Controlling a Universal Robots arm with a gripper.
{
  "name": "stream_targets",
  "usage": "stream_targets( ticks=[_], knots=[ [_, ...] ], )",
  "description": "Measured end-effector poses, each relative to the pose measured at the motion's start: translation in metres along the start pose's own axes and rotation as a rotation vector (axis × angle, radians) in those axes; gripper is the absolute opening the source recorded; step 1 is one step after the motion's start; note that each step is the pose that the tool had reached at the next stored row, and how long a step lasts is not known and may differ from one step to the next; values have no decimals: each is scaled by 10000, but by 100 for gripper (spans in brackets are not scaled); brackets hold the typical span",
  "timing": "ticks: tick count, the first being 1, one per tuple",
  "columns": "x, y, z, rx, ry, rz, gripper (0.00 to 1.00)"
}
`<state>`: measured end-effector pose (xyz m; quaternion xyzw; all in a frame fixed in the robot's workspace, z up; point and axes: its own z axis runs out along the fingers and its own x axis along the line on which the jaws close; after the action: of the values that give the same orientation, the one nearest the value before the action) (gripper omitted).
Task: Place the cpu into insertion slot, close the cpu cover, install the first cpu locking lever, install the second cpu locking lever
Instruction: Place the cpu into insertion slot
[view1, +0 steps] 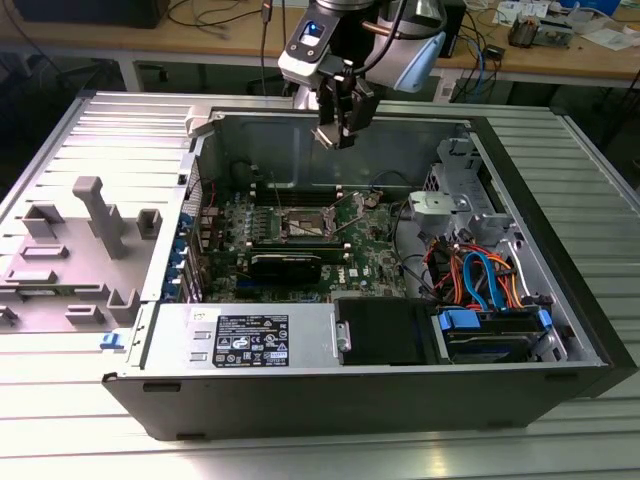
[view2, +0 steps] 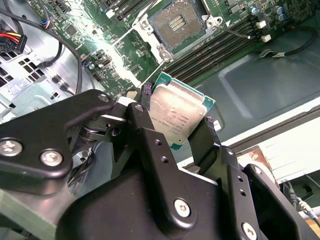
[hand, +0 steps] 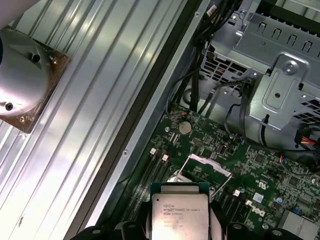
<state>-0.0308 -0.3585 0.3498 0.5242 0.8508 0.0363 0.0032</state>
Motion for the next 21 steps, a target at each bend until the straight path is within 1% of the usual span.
stream_targets(
  ticks=[7, 15, 21],
  knots=[
    [0, 0, 0, 0, 0, 6, 55],
    [-6, -6, 13, -9, -22, 325, 55],
    [-6, -6, 14, -11, -22, 343, 55]
  ],
)
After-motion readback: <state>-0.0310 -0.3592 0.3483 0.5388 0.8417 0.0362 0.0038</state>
